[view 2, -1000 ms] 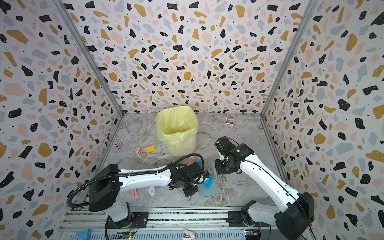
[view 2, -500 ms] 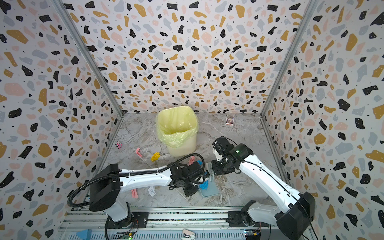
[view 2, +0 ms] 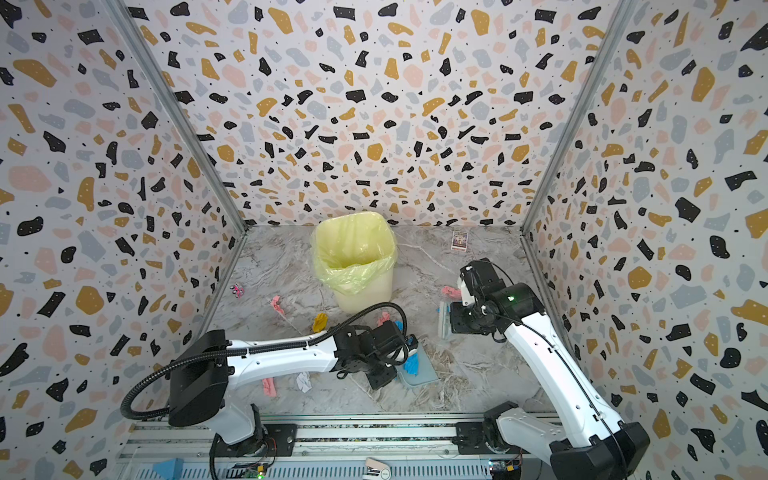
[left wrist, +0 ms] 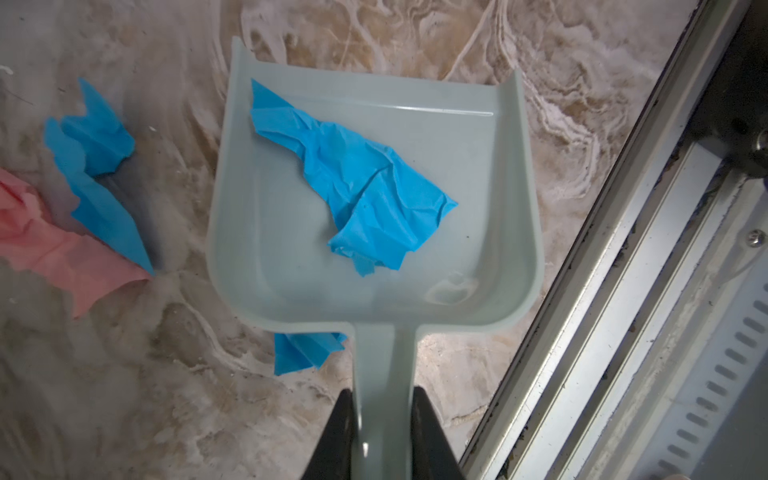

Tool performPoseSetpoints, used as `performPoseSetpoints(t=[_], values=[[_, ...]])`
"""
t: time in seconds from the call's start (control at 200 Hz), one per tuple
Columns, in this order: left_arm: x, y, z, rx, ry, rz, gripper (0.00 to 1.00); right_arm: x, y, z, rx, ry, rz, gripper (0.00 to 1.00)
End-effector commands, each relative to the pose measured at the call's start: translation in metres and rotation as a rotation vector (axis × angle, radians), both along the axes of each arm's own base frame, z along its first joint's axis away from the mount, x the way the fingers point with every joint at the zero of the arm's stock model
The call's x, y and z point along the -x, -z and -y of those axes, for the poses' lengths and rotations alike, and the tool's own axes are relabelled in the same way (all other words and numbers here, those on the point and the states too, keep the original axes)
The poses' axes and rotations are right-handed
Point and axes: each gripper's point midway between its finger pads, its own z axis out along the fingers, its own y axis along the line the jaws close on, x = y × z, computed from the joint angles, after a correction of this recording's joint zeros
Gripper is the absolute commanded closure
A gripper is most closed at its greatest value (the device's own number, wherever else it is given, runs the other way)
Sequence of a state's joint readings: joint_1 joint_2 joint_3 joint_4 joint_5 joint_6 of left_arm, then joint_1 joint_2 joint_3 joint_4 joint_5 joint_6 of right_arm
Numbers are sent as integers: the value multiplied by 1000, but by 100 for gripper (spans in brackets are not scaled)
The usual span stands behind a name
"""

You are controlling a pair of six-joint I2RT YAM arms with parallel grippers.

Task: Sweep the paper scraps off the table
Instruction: 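Lift the dustpan with the left gripper while the right arm raises the brush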

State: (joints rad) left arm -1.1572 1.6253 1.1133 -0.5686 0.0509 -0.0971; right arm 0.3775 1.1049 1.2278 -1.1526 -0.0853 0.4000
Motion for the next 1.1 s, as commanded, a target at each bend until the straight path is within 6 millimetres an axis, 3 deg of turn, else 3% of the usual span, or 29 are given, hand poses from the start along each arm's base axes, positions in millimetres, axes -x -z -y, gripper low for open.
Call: performPoseSetpoints(t=[0.0, 0.175, 0.511, 0.746, 1.096], values=[[-9, -27, 10, 81, -24, 63, 100, -4, -19, 16, 3, 35, 67, 100], [-18, -54, 11, 141, -53, 125, 100, -11, -22, 32, -19, 86, 99, 100], [-33, -129, 10, 237, -118, 232, 100, -26, -24, 55, -78, 152, 141, 100], [-39, -173, 6, 273, -165, 268, 100, -29, -18, 49, -132, 130, 132, 100], [-61, -240, -8, 318, -260, 336, 100, -34, -26, 44, -181, 119, 157, 100]])
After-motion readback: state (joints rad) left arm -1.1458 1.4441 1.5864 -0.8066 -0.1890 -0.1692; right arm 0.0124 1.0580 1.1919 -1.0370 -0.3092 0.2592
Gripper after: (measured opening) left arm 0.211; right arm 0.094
